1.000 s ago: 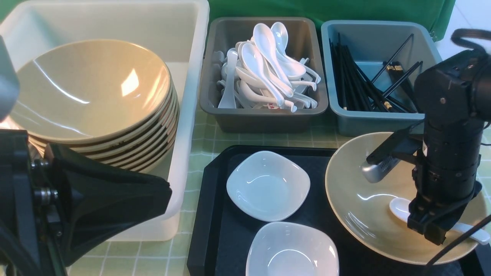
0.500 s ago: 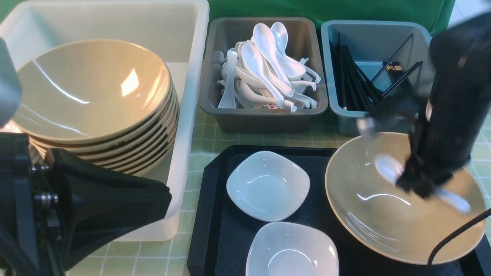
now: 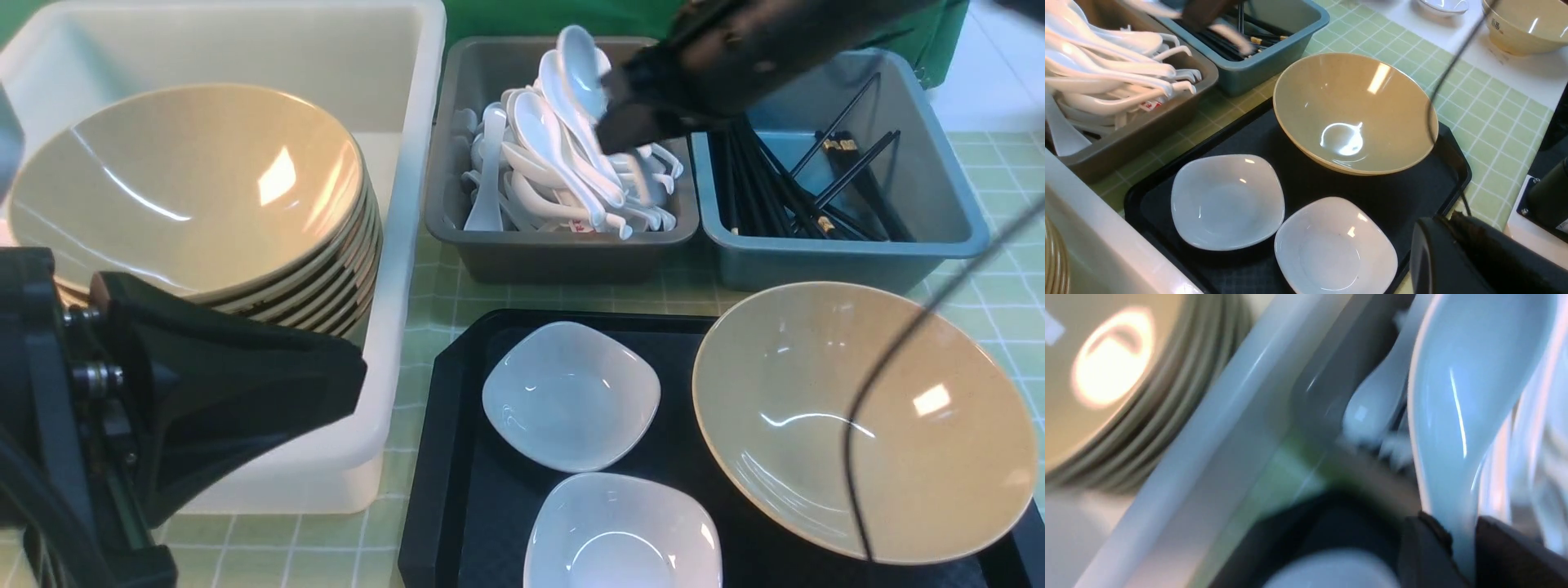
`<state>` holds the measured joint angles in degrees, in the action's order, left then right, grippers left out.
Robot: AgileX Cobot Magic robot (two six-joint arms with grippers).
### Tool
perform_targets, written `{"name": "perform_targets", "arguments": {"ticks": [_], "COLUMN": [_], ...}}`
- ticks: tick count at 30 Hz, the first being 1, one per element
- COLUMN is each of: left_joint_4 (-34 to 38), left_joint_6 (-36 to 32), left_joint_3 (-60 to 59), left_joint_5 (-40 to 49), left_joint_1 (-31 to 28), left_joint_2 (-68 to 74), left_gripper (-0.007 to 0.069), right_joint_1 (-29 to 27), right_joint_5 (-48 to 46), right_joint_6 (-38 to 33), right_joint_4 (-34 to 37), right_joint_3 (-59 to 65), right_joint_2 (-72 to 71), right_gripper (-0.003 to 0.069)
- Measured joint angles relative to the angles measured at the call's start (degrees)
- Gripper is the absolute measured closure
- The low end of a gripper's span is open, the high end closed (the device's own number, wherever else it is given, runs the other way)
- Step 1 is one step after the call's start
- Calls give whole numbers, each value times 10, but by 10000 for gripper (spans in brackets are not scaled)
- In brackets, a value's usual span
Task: On green table put chopsticks spoon bowls plates into blue grey white boxes.
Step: 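Place the white spoon into the bin of spoons with the right gripper, then grasp the large bowl on the tray by its rim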
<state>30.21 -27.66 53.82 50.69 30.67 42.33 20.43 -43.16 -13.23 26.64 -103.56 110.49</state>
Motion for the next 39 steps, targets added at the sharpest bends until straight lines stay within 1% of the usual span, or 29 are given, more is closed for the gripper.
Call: {"name": "perform_targets", "arguments": {"ticks": [4,6,7,8,10,11,13,14,15,18,19,20,21,23,24,25,26,27,29,31,32,33,34,35,37,39], "left_joint_4": [0,0,0,0,1,1,2,1,-3,-23,-27,-43,-50,-53,-51,-49,-29,-27,22,68,68,100,103,122,128,127], "left_joint_6": [1,3,6,9,19,20,31,33,40,85,89,116,126,128,125,123,110,108,73,36,32,3,-4,-23,-32,-23], "left_joint_3": [-3,-5,-6,-6,-7,-7,-7,-7,-7,-7,-7,-7,-7,-7,-7,-7,-7,-7,-7,-3,-2,10,12,31,58,82], "left_joint_5": [0,-1,-2,-3,-7,-7,-7,-7,-7,-8,-8,-5,0,9,18,20,24,24,20,20,20,22,22,23,23,21], "left_joint_1": [0,0,0,0,0,0,0,0,0,0,0,0,0,0,0,0,0,0,0,1,2,12,14,34,62,82], "left_joint_2": [8,10,16,18,28,29,41,43,50,64,67,79,91,106,124,130,155,155,191,221,224,252,256,283,317,348], "left_gripper": [626,626,626,626,626,626,626,626,626,624,624,624,623,622,618,616,591,587,545,501,501,449,442,385,301,243], "right_joint_1": [0,0,0,0,0,0,-2,-3,-6,-14,-14,-16,-18,-19,-19,-19,-19,-19,-19,-19,-19,-19,-19,-19,-19,-19], "right_joint_5": [71,79,94,97,98,98,83,76,55,0,0,-31,-53,-82,-124,-135,-177,-187,-237,-238,-238,-238,-238,-238,-238,-238], "right_joint_6": [13,14,15,15,15,15,15,15,15,15,15,15,15,15,14,13,9,8,2,-3,-4,-4,-5,-7,-10,-19], "right_joint_4": [2,3,3,3,4,4,4,4,3,-22,-22,-41,-51,-58,-61,-61,-61,-61,-64,-65,-65,-66,-66,-66,-66,-65], "right_joint_3": [-75,-90,-118,-125,-141,-142,-148,-148,-148,-148,-148,-148,-148,-150,-153,-153,-153,-153,-153,-153,-153,-150,-148,-132,-90,-39], "right_joint_2": [104,122,148,158,172,173,174,171,162,123,119,84,60,31,-3,-17,-48,-61,-107,-144,-148,-180,-189,-229,-292,-341], "right_gripper": [504,490,452,426,350,342,236,224,190,168,167,166,165,164,164,164,164,164,164,164,164,164,164,164,164,164]}}
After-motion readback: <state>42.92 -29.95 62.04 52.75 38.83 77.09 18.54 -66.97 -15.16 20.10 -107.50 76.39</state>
